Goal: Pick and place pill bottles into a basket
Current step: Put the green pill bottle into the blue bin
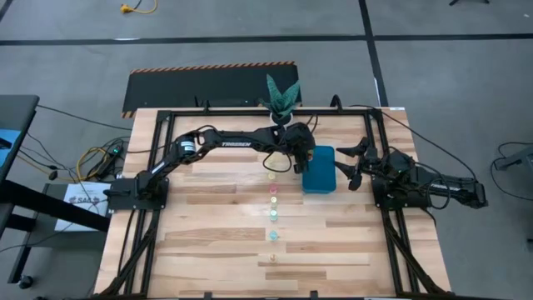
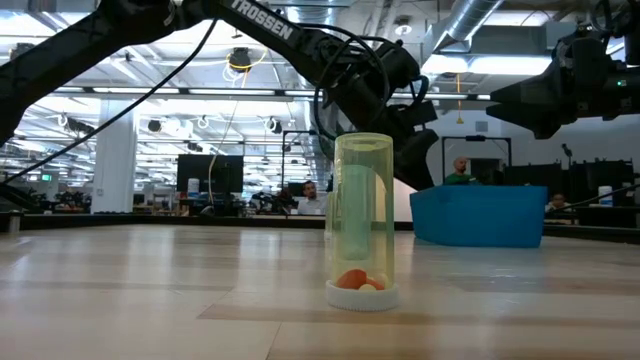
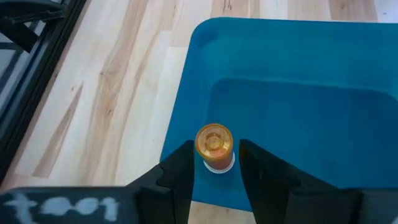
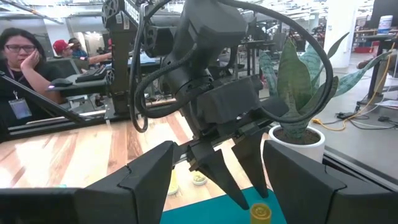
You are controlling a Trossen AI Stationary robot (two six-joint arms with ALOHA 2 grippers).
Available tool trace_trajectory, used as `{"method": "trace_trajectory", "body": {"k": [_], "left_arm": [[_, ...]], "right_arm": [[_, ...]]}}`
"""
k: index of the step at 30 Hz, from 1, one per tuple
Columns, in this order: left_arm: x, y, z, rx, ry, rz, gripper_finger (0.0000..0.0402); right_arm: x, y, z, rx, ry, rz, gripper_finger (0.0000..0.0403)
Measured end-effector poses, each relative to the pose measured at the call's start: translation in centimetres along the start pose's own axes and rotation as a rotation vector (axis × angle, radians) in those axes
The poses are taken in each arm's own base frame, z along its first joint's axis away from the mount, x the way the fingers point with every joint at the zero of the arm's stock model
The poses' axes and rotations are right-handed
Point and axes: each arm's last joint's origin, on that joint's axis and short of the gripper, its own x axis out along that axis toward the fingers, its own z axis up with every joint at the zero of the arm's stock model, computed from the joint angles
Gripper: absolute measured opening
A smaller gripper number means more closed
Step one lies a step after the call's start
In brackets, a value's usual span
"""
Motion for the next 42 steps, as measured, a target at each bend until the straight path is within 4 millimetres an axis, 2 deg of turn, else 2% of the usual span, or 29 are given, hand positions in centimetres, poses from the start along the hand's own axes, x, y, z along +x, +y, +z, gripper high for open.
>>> {"method": "trace_trajectory", "body": {"k": [3,8,13,15,17,20,24,28,31,35,42], "left_arm": [[-1.1,0.2,0.9,0.014,0.019,-0.002,0.0117],[-6.4,-0.2,3.2,0.079,0.049,-0.073,0.0117],[-9.5,-1.5,2.5,0.087,0.11,-0.182,0.0117],[-11.2,-1.9,2.2,0.079,0.105,-0.183,0.0117],[-12.1,-2.3,1.1,0.068,0.126,-0.151,0.0117],[-12.5,-2.7,-1.4,0.041,0.158,-0.107,0.0117],[-13.9,-2.3,-3.3,-0.008,0.069,-0.043,0.0117],[-13.4,-1.4,-5.8,-0.042,0.081,0.029,0.0117],[-13.5,-0.4,-6.2,-0.065,0.061,0.028,0.0117],[-12.7,0.4,-8.2,-0.086,0.129,0.03,0.0117],[-12.0,1.5,-10.3,-0.121,0.118,-0.011,0.0117]], "right_arm": [[0.0,0.0,0.0,0.0,0.0,0.0,0.0244],[0.0,0.0,0.0,0.0,0.0,0.0,0.0244],[0.0,0.0,0.0,0.0,0.0,0.0,0.0244],[0.0,0.0,0.0,0.0,0.0,0.0,0.0244],[0.0,0.0,0.0,0.0,0.0,0.0,0.0244],[0.0,0.0,0.0,0.0,0.0,0.0,0.0244],[0.0,0.0,0.0,0.0,0.0,0.0,0.0244],[0.0,0.0,0.0,0.0,0.0,0.0,0.0244],[0.0,0.0,0.0,0.0,0.0,0.0,0.0244],[0.0,0.0,0.0,0.0,0.0,0.0,0.0244],[0.0,0.0,0.0,0.0,0.001,0.0,0.0244]]}}
